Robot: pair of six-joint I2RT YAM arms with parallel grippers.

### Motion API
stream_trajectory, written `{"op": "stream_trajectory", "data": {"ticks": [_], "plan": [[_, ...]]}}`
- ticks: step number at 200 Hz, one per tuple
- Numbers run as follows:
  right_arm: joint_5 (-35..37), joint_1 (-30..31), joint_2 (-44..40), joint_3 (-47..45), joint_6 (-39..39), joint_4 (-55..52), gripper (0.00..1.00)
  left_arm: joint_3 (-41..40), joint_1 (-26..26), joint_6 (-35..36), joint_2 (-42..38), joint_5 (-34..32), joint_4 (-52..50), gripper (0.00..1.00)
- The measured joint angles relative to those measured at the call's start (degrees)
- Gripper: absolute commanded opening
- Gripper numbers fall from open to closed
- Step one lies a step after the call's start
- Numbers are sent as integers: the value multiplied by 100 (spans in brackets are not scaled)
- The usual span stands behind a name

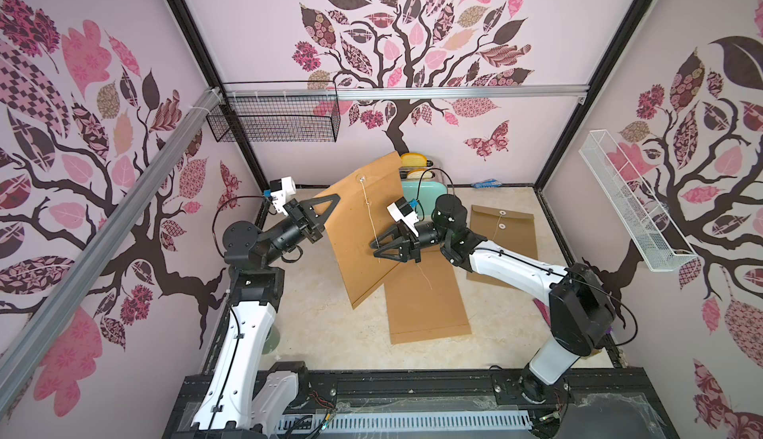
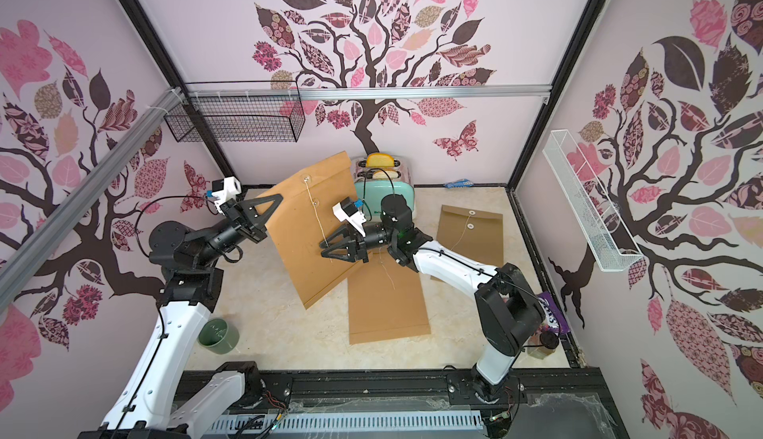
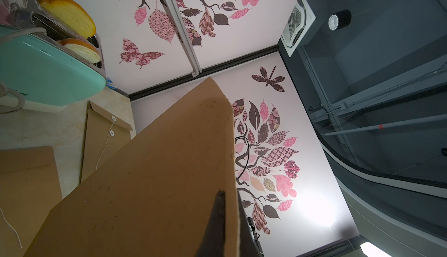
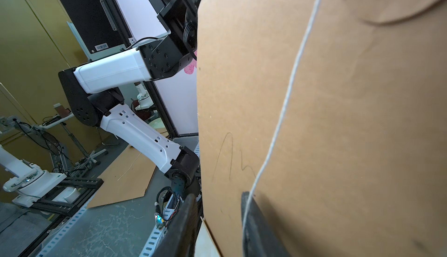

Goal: Close the mouth of the file bag
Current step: Close the file bag.

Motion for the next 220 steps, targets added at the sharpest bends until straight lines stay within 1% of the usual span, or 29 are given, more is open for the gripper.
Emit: {"op": "stream_trajectory", "data": {"ticks": [51,63,73,88,100,111,123,151,192,220], "plan": [[42,4,-109,-260,15,85,31,92,0,-2,0,-13,-4,0],[44,4,-122,-339,13,94,29,120,0,0,0,-13,-7,0],[63,4,-120,-378,15,94,26,144,0,-2,0,-13,-15,0],[66,4,-120,-391,15,96,24,162,0,0,-2,-13,-20,0],[70,4,-120,-391,24,103,20,164,0,-2,-2,-13,-24,0],[74,4,-120,-391,37,105,11,164,0,0,-2,-13,-33,0],[76,7,-120,-391,44,114,6,164,0,0,-2,-15,-42,0],[186,52,-120,-391,127,111,0,164,0,4,-2,-37,-42,0],[492,374,-120,-387,142,-17,0,131,-9,-79,-4,-118,-4,0],[616,481,-94,-365,166,-57,0,57,-11,-186,-9,-114,26,0]]}}
